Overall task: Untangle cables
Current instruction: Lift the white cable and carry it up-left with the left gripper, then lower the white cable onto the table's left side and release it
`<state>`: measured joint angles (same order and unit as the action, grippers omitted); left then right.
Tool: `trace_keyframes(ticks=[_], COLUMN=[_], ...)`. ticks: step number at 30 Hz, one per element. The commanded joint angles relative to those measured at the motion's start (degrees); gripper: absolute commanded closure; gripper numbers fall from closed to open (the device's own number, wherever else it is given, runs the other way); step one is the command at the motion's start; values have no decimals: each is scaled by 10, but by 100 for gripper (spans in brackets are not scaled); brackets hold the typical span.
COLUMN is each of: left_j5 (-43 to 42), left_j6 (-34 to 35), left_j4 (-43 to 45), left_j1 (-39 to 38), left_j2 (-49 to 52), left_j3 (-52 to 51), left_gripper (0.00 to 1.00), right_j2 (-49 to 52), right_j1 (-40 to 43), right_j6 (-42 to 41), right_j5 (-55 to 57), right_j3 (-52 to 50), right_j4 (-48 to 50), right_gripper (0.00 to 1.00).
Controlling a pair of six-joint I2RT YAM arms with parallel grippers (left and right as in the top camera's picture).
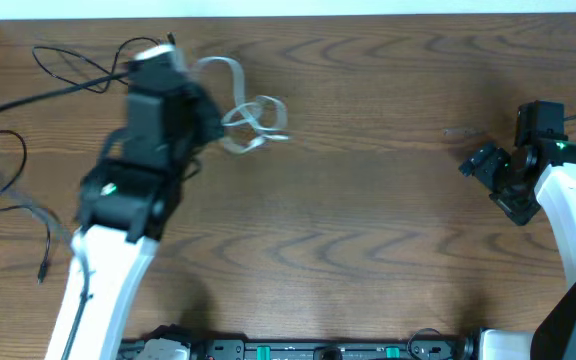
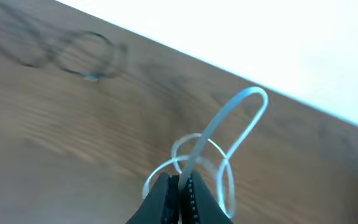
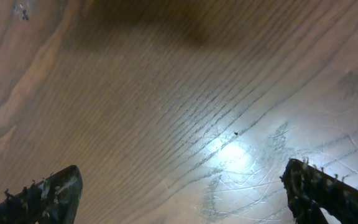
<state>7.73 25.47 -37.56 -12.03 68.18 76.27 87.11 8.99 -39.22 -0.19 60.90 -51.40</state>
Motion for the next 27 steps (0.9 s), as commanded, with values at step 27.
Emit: trace_keyframes(ticks=[27], left_j5=[154], left_j6=[113], left_j4=[-34], left_j1=[354], left_j2=[181], left_j3=[2], left_gripper=[93], right_j2=[2], right_j1=[3], right_j6=[-1], right_j5=[7], right_j3=[0], right_j4=[0], right_gripper=[1])
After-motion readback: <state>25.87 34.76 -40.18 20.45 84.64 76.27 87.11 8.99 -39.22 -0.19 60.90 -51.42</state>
